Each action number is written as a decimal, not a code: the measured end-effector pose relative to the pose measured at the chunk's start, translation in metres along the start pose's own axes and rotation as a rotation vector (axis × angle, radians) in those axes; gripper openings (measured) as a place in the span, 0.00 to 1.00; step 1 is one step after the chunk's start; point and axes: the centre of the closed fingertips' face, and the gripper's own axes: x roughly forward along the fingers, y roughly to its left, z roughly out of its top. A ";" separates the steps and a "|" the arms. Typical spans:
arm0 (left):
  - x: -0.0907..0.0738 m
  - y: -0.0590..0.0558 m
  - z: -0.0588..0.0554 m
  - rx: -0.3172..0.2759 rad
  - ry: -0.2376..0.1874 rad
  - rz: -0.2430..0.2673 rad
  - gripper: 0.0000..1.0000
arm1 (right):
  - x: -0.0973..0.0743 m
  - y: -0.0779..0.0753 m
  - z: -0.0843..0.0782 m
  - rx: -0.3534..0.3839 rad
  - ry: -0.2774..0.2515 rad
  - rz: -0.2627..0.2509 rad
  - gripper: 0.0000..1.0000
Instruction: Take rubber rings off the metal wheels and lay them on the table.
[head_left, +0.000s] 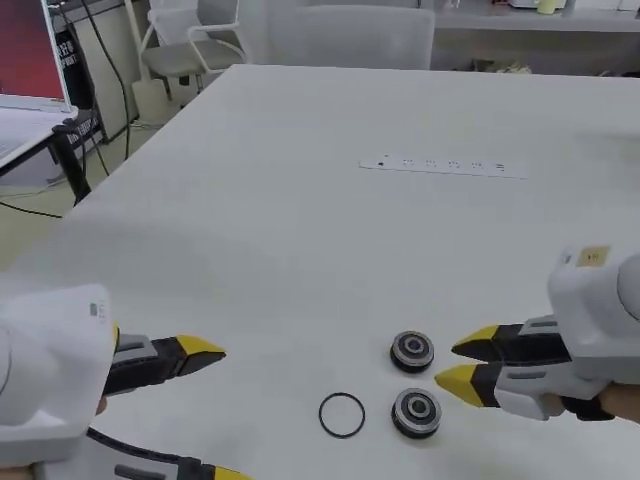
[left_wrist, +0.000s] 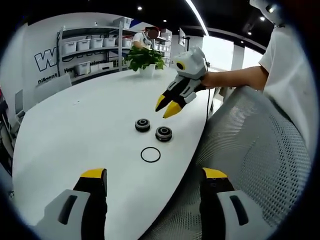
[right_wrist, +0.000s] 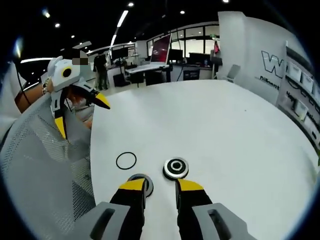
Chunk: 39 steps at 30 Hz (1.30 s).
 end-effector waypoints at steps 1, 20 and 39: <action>0.000 0.000 0.002 0.008 -0.004 0.001 0.75 | 0.001 0.000 -0.001 -0.005 0.008 -0.001 0.21; 0.008 -0.003 0.090 0.277 -0.090 -0.062 0.72 | 0.006 0.008 -0.010 0.064 0.006 0.055 0.24; 0.069 -0.024 0.130 0.360 -0.156 -0.208 0.64 | 0.009 0.022 -0.019 0.025 0.042 0.112 0.29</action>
